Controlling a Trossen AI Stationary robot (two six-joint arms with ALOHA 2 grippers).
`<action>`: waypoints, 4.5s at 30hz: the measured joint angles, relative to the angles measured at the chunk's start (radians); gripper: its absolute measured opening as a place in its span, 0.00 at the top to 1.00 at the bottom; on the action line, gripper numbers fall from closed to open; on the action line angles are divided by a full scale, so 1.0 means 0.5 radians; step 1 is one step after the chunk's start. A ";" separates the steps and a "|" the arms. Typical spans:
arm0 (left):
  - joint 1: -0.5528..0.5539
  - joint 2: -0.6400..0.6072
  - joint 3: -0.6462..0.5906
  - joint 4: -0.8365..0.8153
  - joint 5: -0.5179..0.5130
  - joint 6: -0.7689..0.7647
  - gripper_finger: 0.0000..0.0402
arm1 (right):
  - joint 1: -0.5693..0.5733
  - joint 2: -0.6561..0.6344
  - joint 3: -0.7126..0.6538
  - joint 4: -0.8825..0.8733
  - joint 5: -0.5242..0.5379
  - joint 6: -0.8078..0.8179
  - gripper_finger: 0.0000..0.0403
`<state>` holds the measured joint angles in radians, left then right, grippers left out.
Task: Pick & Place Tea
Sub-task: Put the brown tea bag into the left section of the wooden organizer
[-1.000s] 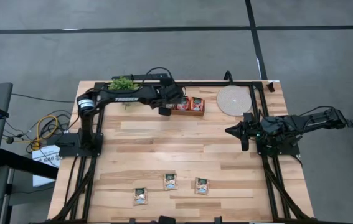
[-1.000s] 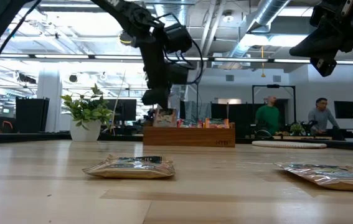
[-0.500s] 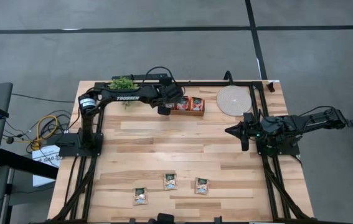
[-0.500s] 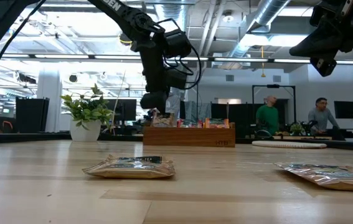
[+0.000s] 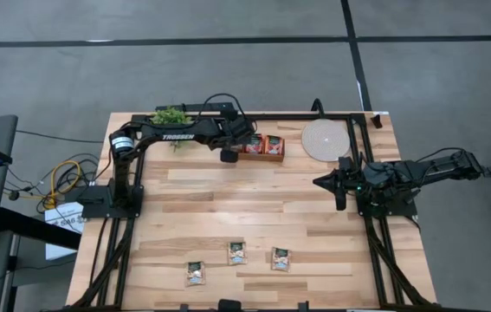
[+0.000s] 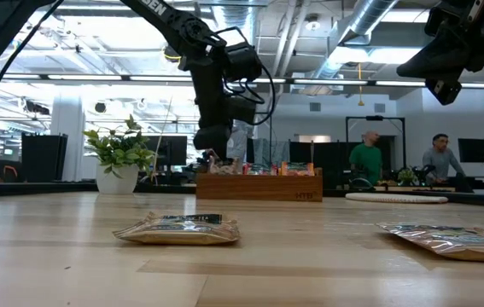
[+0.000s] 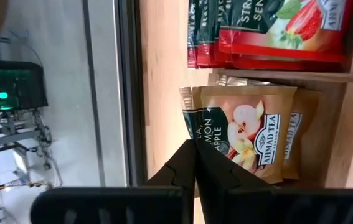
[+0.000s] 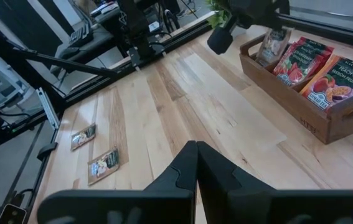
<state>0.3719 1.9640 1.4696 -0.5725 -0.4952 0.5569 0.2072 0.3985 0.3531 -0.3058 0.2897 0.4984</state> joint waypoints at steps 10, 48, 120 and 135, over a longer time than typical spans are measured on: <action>-0.008 0.000 0.000 0.002 0.049 -0.069 1.00 | 0.000 0.001 0.000 0.001 0.000 0.000 1.00; -0.014 -0.069 -0.002 -0.018 -0.279 -0.196 0.77 | 0.000 0.000 0.000 0.001 0.000 0.000 1.00; -1.359 0.184 0.000 -0.301 1.051 -1.955 0.77 | 0.000 0.000 -0.001 -0.016 -0.001 -0.002 1.00; -1.375 0.274 0.007 -0.290 0.990 -2.051 0.77 | 0.000 0.000 -0.001 -0.030 -0.001 -0.002 1.00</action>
<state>-0.3158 2.1008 1.4731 -0.7175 -0.0003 -0.4687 0.2073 0.3985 0.3527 -0.3206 0.2893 0.4976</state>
